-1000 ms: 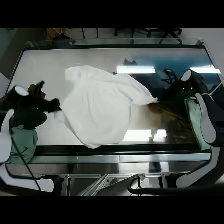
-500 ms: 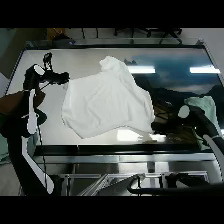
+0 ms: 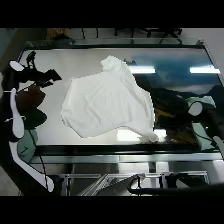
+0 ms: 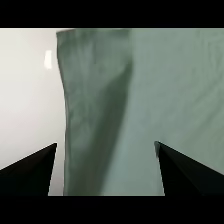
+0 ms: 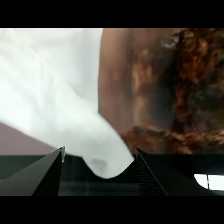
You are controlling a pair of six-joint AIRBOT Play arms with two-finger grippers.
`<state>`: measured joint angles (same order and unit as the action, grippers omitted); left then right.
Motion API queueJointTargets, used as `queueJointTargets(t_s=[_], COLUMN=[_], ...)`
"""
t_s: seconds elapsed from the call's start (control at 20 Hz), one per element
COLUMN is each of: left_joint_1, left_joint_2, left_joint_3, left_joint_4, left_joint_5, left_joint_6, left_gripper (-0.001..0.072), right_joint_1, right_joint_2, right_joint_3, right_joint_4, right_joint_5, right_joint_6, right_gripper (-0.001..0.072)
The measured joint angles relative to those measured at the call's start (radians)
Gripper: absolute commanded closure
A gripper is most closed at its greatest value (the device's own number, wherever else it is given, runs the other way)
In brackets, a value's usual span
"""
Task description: Fold the shirts.
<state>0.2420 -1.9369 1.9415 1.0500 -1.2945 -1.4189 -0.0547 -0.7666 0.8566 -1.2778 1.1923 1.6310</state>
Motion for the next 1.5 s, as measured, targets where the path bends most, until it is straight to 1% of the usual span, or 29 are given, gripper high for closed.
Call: queueJointTargets(t_s=[0.15,0.3,0.4,0.5,0.65,0.7,0.75,0.8,0.85,0.95,1.0,1.05,1.1,1.2,1.4,1.5], left_joint_1=[0.06,0.068,0.05,0.016,-0.054,-0.079,-0.103,-0.123,-0.137,-0.157,-0.163,-0.167,-0.17,-0.174,-0.172,-0.159], left_joint_2=[0.135,0.275,0.355,0.425,0.481,0.492,0.499,0.503,0.506,0.51,0.511,0.511,0.509,0.51,0.513,0.52], left_joint_3=[-0.248,-0.572,-0.771,-0.955,-1.131,-1.17,-1.201,-1.225,-1.239,-1.249,-1.247,-1.242,-1.235,-1.216,-1.133,-1.036], left_joint_4=[-0.001,-0.012,-0.058,-0.139,-0.235,-0.262,-0.275,-0.282,-0.288,-0.293,-0.293,-0.284,-0.278,-0.269,-0.278,-0.285], left_joint_5=[-0.102,-0.107,-0.056,0.023,0.122,0.148,0.176,0.203,0.222,0.248,0.256,0.273,0.274,0.273,0.22,0.156], left_joint_6=[-0.013,0.002,0.034,0.082,0.13,0.138,0.145,0.15,0.154,0.16,0.163,0.168,0.175,0.183,0.194,0.197], left_gripper=[0.0019,0.0019,0.002,0.002,0.0021,0.0105,0.0248,0.0299,0.0298,0.031,0.0557,0.0692,0.0692,0.0692,0.0694,0.0694], right_joint_1=[-0.14,-0.215,-0.23,-0.231,-0.215,-0.209,-0.202,-0.196,-0.189,-0.172,-0.164,-0.155,-0.148,-0.14,-0.135,-0.147], right_joint_2=[-0.08,-0.181,-0.245,-0.299,-0.364,-0.38,-0.394,-0.405,-0.413,-0.424,-0.429,-0.435,-0.441,-0.452,-0.455,-0.415], right_joint_3=[0.051,0.07,0.076,0.078,0.08,0.08,0.08,0.08,0.08,0.08,0.08,0.08,0.08,0.08,0.09,0.138], right_joint_4=[0.107,0.239,0.295,0.333,0.375,0.385,0.394,0.405,0.417,0.455,0.473,0.489,0.505,0.528,0.557,0.58], right_joint_5=[-0.029,-0.043,-0.05,-0.055,-0.068,-0.074,-0.073,-0.076,-0.077,-0.084,-0.085,-0.089,-0.092,-0.095,-0.113,-0.11], right_joint_6=[-0.143,-0.294,-0.374,-0.435,-0.5,-0.514,-0.526,-0.539,-0.553,-0.589,-0.605,-0.617,-0.631,-0.647,-0.668,-0.681], right_gripper=[0.0211,0.0212,0.0212,0.0212,0.0212,0.0212,0.0224,0.0323,0.0437,0.0448,0.0523,0.0613,0.0623,0.0701,0.0702,0.0702])
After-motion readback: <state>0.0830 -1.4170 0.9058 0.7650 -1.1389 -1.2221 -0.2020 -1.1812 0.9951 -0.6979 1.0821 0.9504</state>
